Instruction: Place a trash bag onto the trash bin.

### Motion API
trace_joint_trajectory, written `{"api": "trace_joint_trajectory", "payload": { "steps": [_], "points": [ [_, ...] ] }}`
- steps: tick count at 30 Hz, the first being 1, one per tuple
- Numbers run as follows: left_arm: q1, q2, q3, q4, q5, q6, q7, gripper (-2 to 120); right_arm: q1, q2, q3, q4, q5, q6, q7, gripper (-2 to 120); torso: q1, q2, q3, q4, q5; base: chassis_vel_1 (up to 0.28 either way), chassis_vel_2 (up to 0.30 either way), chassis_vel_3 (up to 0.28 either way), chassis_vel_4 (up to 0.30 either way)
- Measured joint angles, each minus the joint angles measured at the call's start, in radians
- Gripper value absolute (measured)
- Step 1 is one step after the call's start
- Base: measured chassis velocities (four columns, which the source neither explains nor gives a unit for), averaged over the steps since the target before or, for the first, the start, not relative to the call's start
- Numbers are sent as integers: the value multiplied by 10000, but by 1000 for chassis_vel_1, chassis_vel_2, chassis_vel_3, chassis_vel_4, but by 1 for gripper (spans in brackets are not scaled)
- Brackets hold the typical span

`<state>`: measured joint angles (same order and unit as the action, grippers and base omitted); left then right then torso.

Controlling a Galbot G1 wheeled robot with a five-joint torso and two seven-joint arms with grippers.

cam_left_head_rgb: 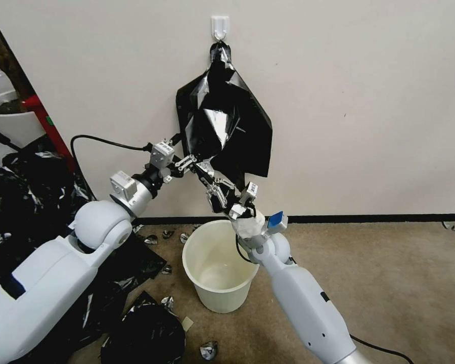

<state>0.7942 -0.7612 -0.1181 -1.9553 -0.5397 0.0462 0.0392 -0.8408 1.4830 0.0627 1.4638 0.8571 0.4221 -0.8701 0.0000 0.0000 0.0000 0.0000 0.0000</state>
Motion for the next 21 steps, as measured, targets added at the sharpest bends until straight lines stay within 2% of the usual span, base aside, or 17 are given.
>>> {"api": "trace_joint_trajectory", "payload": {
  "steps": [2, 4, 5, 7, 9, 11, 14, 15, 18, 19, 21],
  "points": [
    [56, -52, -84, -25, -28, 25, -42, 27, -24, 18, 66, 5, -1, 65, 197, 0, 0, 0, 0, 0, 0, 0, 0, 0, 0],
    [81, -74, -119, -35, -38, 28, -63, 24, -47, 20, 79, 21, -4, 91, 287, 0, 0, 0, 0, 0, 0, 0, 0, 0, 0],
    [110, -108, -156, -37, -62, 29, -127, 17, -120, 9, 84, 108, -33, 160, 547, 0, 0, 0, 0, 1, 0, 0, 0, 0, 0],
    [121, -146, -177, -37, -160, 28, -187, 14, -229, -35, 75, 235, -63, 225, 859, 0, 0, 0, 0, 2, 0, 0, 0, 0, 0],
    [111, -226, -203, -39, -457, 23, -256, 4, -587, -169, 34, 620, -104, 345, 1474, 0, 0, 0, 0, 0, 0, 0, 0, 0, 0],
    [97, -250, -208, -41, -534, 20, -265, 1, -733, -215, 31, 762, -134, 388, 1672, 3, 1, 0, 0, 0, 0, 0, 0, 0, 0],
    [52, -419, -218, -40, -716, -36, -307, 0, -1796, -505, 264, 1894, -724, 651, 2400, 18, 0, 0, -1, 0, 2, 0, 0, 0, 0],
    [52, -419, -218, -40, -716, -36, -307, 0, -1796, -505, 264, 1894, -724, 651, 2400, 18, 0, 0, -1, 0, 2, 0, 0, 0, 0],
    [50, -631, -218, 2, -731, -224, -340, 0, -2685, -897, 771, 3184, -1915, 938, 3123, 34, 0, 0, -1, -3, 2, 0, 0, 0, 0],
    [50, -631, -218, 2, -731, -224, -340, 0, -2685, -897, 771, 3184, -1915, 938, 3123, 34, 0, 0, -1, -3, 2, 0, 0, 0, 0],
    [67, -751, -194, 16, -730, -286, -341, 0, -2732, -1369, 990, 4026, -3383, 837, 5029, 43, -1, 0, -2, -5, 2, 0, 0, 0, 0]
  ]
}}
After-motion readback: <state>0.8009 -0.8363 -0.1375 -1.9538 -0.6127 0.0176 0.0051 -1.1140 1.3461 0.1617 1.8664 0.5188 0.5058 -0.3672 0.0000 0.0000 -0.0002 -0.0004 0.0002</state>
